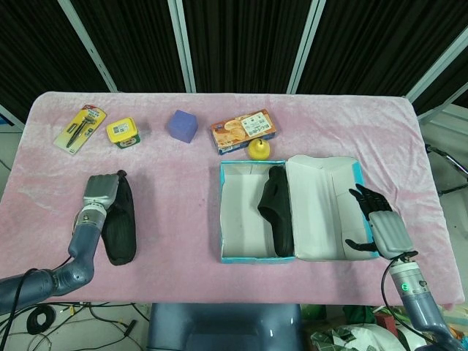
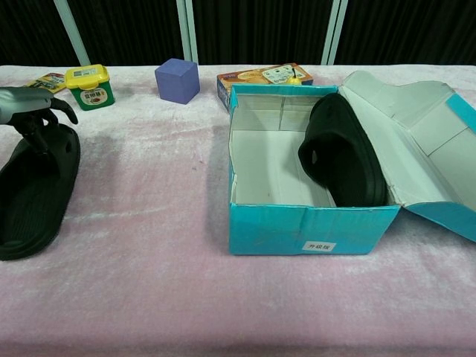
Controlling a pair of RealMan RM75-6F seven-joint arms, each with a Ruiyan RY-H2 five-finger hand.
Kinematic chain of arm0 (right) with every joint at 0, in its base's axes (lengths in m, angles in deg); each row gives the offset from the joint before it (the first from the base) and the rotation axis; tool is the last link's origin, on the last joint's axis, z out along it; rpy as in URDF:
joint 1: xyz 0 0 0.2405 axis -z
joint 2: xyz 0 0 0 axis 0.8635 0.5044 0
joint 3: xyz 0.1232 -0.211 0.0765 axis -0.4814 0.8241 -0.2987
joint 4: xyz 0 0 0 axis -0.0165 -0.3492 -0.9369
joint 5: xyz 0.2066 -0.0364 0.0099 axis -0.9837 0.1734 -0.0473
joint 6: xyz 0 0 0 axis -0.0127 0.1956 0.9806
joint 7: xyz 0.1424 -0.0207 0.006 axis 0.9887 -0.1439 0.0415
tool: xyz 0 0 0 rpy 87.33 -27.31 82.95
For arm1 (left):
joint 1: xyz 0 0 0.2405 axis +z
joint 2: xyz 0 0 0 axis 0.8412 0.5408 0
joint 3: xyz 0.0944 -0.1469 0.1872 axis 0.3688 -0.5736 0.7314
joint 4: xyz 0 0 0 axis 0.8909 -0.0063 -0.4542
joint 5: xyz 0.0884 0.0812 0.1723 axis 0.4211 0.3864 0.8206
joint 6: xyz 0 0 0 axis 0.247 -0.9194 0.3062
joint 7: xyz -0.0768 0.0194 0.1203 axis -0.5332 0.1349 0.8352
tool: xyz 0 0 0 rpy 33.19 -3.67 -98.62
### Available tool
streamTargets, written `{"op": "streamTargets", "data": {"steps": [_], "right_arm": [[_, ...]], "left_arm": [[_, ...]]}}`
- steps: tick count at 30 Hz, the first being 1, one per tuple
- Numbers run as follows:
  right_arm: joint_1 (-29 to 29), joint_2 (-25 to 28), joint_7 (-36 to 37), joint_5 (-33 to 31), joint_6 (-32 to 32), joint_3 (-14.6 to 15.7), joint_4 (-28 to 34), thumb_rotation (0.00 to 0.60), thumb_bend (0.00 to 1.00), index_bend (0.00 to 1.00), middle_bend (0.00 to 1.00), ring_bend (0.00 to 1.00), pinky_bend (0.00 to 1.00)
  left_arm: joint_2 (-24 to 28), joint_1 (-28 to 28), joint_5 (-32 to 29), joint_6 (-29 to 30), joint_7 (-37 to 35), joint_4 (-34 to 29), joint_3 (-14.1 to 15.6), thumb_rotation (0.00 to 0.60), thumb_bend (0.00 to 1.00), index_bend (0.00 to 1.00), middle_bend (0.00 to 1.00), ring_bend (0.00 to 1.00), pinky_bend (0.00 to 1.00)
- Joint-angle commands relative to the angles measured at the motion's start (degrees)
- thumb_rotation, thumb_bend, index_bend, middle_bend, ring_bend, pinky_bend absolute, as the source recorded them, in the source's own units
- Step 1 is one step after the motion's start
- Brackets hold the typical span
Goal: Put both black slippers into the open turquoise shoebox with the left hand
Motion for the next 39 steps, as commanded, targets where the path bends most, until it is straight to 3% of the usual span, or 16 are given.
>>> {"op": "streamTargets", "data": {"steps": [1,8,14,22,28,39], "right_arm": [[0.1,0.2,-0.2,0.2,0.2,0.0,0.2,0.600,0.03,0.00,0.00,0.00,0.07],[0.4,0.5,-0.7,0.5,0.9,0.2,1.0,0.600,0.03,0.00,0.00,0.00,0.07],[0.7,0.6,-0.8,0.7,1.4,0.2,1.4,0.600,0.03,0.00,0.00,0.00,0.07],[0.6,0.9,-1.0,1.3,1.6,0.3,2.0,0.600,0.03,0.00,0.00,0.00,0.07],[0.7,1.5,-1.0,1.7,2.1,0.1,2.8,0.600,0.03,0.00,0.00,0.00,0.07],[0.7,2.5,-0.6,1.3,2.0,-0.3,3.3,0.600,0.03,0.00,0.00,0.00,0.07]], "left_arm": [[1.1,1.9,3.4,1.3,-6.2,-2.4,-2.8,0.600,0.03,0.24,0.50,0.44,0.42],[3.4,6.1,16.0,-0.2,-25.7,-7.0,-9.2,0.600,0.03,0.25,0.51,0.44,0.44],[3.5,6.9,26.7,-1.5,-37.8,-7.8,-12.1,0.600,0.02,0.25,0.50,0.44,0.44],[-2.5,5.0,38.8,4.5,-51.1,-7.5,-16.8,0.600,0.01,0.26,0.50,0.44,0.44],[-9.5,0.2,42.5,7.7,-50.5,-3.6,-18.6,0.600,0.01,0.26,0.50,0.44,0.44],[-23.8,-9.4,42.7,8.2,-50.0,8.4,-20.8,0.600,0.00,0.26,0.51,0.44,0.45]]}}
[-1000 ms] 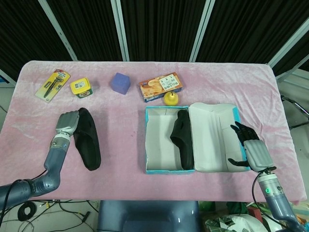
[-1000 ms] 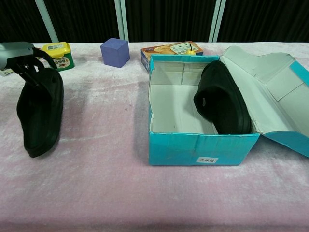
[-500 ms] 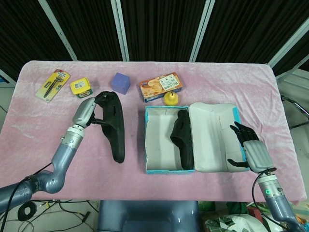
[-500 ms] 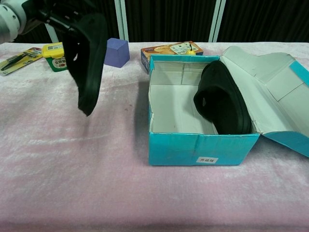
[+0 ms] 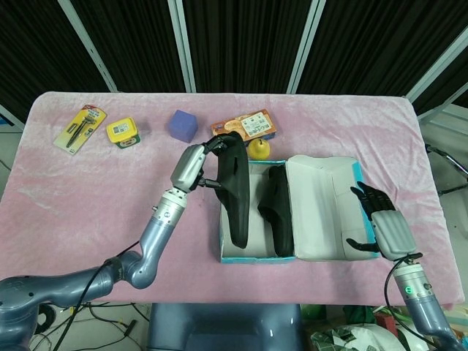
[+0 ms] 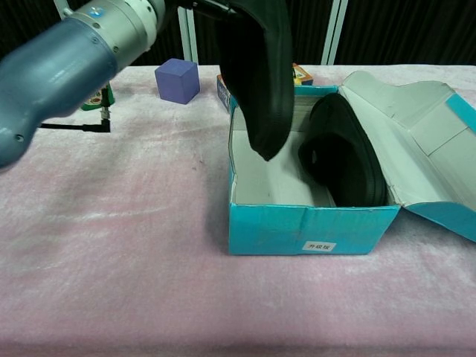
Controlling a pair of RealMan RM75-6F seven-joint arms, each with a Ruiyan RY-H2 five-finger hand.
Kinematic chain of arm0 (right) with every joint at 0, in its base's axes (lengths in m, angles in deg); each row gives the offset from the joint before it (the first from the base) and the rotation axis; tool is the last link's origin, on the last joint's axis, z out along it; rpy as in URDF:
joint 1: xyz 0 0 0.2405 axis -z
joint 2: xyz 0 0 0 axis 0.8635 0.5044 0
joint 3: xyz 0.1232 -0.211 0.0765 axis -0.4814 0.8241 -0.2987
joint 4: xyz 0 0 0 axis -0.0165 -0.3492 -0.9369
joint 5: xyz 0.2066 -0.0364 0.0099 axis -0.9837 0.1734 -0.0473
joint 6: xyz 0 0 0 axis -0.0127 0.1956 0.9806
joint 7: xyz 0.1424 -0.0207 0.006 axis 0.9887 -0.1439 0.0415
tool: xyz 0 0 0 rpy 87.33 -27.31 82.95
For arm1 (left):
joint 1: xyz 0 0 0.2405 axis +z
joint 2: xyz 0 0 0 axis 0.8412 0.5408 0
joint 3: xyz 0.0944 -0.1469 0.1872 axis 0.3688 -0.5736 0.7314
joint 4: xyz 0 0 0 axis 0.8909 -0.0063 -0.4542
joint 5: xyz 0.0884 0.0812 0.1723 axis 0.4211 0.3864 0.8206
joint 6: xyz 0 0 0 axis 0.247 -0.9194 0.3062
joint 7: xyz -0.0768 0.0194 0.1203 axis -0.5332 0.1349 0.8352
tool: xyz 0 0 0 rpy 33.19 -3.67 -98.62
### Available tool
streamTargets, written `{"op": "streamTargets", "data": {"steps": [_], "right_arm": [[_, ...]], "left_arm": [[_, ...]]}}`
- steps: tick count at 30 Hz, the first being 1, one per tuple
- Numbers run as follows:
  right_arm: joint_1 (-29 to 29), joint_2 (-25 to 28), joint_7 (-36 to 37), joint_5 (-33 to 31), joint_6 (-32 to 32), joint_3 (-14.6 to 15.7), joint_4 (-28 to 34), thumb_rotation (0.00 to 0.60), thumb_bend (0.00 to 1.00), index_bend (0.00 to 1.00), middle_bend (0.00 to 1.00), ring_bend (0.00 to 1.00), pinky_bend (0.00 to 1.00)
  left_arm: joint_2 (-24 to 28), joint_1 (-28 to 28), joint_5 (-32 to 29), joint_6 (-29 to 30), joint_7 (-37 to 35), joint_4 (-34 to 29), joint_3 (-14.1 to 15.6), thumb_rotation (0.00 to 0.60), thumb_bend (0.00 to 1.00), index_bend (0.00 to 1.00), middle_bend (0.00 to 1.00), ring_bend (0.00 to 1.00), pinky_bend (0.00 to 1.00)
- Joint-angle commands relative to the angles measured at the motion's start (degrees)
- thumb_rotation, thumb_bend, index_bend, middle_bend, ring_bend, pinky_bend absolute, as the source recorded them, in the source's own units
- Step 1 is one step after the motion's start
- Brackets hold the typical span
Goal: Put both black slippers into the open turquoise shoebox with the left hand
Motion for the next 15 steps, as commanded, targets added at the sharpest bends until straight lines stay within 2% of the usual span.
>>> {"op": "streamTargets", "data": {"steps": [1,12,15], "right_arm": [[0.0,0.1,0.1,-0.2,-0.2,-0.1,0.0,0.600,0.03,0.00,0.00,0.00,0.07],[0.2,0.4,0.5,-1.1,-0.5,-0.2,-0.2,0.600,0.03,0.00,0.00,0.00,0.07],[0.2,0.5,0.5,-1.3,-0.6,-0.2,-0.2,0.600,0.03,0.00,0.00,0.00,0.07]], "left_arm": [[-4.9,-3.6,0.1,-0.2,0.0,5.4,-0.5,0.600,0.00,0.26,0.51,0.44,0.45],[-14.1,-9.0,0.3,-3.7,-3.5,20.9,0.7,0.600,0.00,0.26,0.51,0.44,0.45],[-15.4,-9.8,1.1,-4.4,-4.6,23.5,1.5,0.600,0.00,0.26,0.51,0.44,0.45]]}}
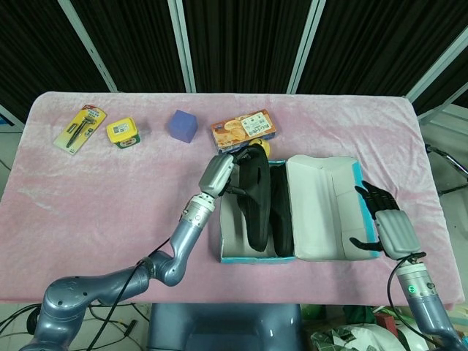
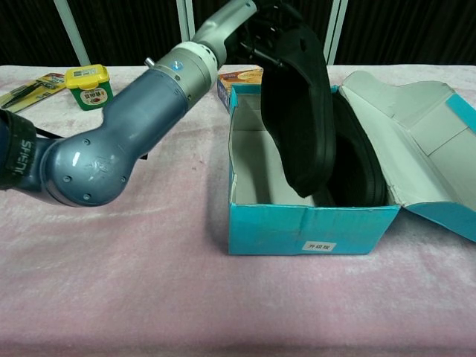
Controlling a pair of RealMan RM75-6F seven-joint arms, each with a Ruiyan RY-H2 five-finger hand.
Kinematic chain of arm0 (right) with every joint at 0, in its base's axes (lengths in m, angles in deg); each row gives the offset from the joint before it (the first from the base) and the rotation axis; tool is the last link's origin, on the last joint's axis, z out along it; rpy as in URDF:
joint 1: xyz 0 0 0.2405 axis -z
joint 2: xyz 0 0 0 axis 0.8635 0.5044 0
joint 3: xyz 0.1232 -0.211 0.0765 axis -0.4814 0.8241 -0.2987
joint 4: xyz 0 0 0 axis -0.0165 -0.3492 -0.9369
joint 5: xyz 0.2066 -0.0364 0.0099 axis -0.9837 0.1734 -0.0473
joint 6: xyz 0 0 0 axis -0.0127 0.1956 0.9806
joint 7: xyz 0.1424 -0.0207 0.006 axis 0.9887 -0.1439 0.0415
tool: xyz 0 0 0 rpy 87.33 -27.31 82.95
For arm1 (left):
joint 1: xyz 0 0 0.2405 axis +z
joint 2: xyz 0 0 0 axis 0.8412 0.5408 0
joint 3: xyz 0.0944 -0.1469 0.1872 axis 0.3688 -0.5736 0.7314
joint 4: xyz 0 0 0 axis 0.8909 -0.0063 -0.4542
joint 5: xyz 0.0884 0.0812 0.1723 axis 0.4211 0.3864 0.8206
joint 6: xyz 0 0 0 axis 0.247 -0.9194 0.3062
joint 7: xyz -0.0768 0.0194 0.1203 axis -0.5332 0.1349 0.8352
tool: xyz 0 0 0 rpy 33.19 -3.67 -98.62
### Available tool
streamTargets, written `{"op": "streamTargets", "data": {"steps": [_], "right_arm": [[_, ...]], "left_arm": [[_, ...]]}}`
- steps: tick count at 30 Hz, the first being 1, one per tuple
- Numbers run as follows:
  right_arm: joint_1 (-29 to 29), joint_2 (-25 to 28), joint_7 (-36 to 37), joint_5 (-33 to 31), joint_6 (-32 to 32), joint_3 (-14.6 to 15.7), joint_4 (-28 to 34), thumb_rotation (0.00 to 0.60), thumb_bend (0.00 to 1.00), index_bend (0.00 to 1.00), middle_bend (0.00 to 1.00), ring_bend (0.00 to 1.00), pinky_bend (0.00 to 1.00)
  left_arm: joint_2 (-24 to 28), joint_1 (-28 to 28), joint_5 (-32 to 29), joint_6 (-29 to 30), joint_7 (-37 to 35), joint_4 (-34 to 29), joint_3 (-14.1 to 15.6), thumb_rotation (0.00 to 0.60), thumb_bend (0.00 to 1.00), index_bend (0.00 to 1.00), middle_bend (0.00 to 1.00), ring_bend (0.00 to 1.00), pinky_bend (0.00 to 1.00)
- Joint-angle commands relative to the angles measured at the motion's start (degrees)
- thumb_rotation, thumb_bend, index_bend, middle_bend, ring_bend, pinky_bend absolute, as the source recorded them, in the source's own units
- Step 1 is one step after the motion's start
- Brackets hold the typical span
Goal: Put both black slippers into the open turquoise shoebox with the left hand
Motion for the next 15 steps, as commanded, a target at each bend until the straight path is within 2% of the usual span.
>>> {"op": "streamTargets", "data": {"steps": [1,8,15], "right_arm": [[0.0,0.1,0.0,-0.2,-0.2,0.0,0.0,0.600,0.03,0.00,0.00,0.00,0.07],[-0.3,0.0,-0.1,-0.2,-0.5,-0.2,0.1,0.600,0.03,0.00,0.00,0.00,0.07],[-0.4,-0.2,-0.2,-0.2,-0.7,-0.1,0.0,0.600,0.03,0.00,0.00,0.00,0.07]], "left_arm": [[-2.3,-1.6,1.2,-1.4,-2.1,3.6,1.2,0.600,0.00,0.26,0.51,0.44,0.45],[-2.5,-1.8,3.6,-1.9,-5.3,4.7,3.3,0.600,0.00,0.27,0.52,0.46,0.45],[-1.7,-1.0,3.7,-3.5,-3.0,5.2,5.2,0.600,0.00,0.27,0.53,0.48,0.45]]}}
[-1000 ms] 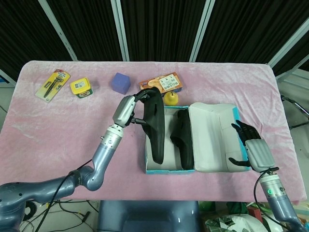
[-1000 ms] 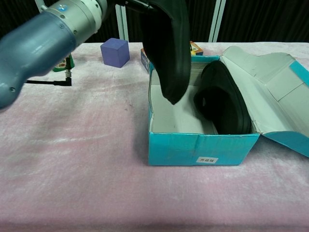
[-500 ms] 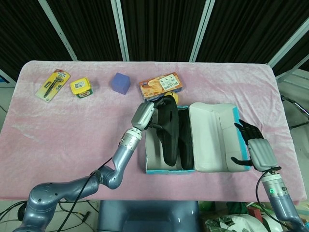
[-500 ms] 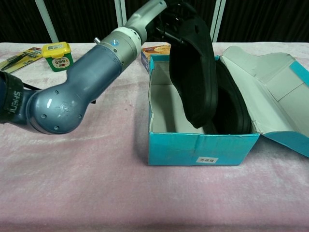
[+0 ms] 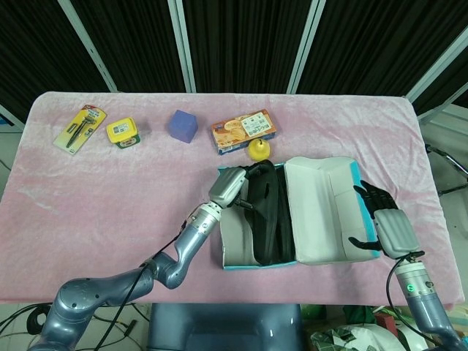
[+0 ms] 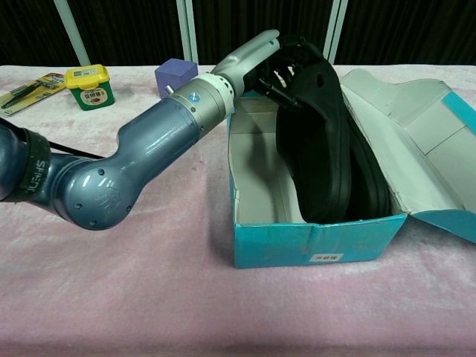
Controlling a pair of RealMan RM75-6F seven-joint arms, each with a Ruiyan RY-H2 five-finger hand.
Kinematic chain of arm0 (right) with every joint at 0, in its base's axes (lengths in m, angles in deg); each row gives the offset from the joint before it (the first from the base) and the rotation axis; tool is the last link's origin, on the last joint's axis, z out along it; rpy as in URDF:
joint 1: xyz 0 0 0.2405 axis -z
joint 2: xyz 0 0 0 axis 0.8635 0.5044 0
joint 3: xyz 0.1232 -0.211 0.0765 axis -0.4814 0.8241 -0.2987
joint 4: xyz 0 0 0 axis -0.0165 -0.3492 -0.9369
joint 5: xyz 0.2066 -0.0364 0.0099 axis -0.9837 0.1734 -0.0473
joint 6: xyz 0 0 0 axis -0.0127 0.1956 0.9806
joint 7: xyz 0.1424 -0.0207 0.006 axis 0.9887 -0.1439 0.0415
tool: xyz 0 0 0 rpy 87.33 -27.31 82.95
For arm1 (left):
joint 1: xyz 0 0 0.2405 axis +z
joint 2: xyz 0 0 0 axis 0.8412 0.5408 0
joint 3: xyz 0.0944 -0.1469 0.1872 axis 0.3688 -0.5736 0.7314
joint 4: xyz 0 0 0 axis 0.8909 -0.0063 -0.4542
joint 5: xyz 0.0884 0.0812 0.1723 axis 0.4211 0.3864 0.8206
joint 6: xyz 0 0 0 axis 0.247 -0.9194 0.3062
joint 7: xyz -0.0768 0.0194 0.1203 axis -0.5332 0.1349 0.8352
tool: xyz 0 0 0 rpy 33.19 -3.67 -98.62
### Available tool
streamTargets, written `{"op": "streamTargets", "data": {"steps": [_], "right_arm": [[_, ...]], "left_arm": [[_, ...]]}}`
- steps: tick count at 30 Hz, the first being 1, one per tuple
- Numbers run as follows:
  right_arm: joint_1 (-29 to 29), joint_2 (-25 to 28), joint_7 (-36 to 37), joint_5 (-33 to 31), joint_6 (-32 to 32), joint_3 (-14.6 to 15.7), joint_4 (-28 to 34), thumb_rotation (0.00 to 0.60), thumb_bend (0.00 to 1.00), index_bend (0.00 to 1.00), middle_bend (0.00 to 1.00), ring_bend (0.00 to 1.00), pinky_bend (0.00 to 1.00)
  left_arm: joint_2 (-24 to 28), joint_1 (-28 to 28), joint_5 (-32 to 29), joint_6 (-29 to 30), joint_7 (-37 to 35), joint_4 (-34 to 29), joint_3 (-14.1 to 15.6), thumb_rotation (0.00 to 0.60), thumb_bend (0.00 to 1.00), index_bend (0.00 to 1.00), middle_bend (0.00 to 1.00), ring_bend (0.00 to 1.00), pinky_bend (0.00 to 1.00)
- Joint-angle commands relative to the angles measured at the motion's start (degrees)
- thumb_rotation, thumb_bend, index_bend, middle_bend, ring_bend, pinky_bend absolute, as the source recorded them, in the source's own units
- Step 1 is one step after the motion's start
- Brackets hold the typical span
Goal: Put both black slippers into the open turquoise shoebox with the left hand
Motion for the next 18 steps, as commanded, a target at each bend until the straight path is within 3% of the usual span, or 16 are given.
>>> {"op": "streamTargets", "data": {"steps": [1,14,17,18], "right_arm": [[0.0,0.0,0.0,0.0,-0.1,0.0,0.0,0.600,0.03,0.00,0.00,0.00,0.07],[0.2,-0.2,0.2,-0.1,0.0,0.3,-0.4,0.600,0.03,0.00,0.00,0.00,0.07],[0.2,-0.3,0.1,-0.1,-0.1,0.2,-0.4,0.600,0.03,0.00,0.00,0.00,0.07],[0.2,-0.4,0.2,-0.1,-0.1,0.3,-0.5,0.600,0.03,0.00,0.00,0.00,0.07]], "left_arm": [[0.5,0.4,-1.1,-1.6,2.0,-0.1,0.2,0.600,0.00,0.27,0.53,0.48,0.45],[4.2,1.5,-9.9,-8.7,21.0,-4.1,0.1,0.600,0.00,0.26,0.55,0.51,0.46],[5.5,1.6,-11.8,-10.1,24.3,-6.2,0.2,0.600,0.00,0.20,0.47,0.44,0.42],[6.0,1.6,-12.2,-10.4,25.1,-6.9,0.2,0.600,0.00,0.16,0.41,0.37,0.38]]}}
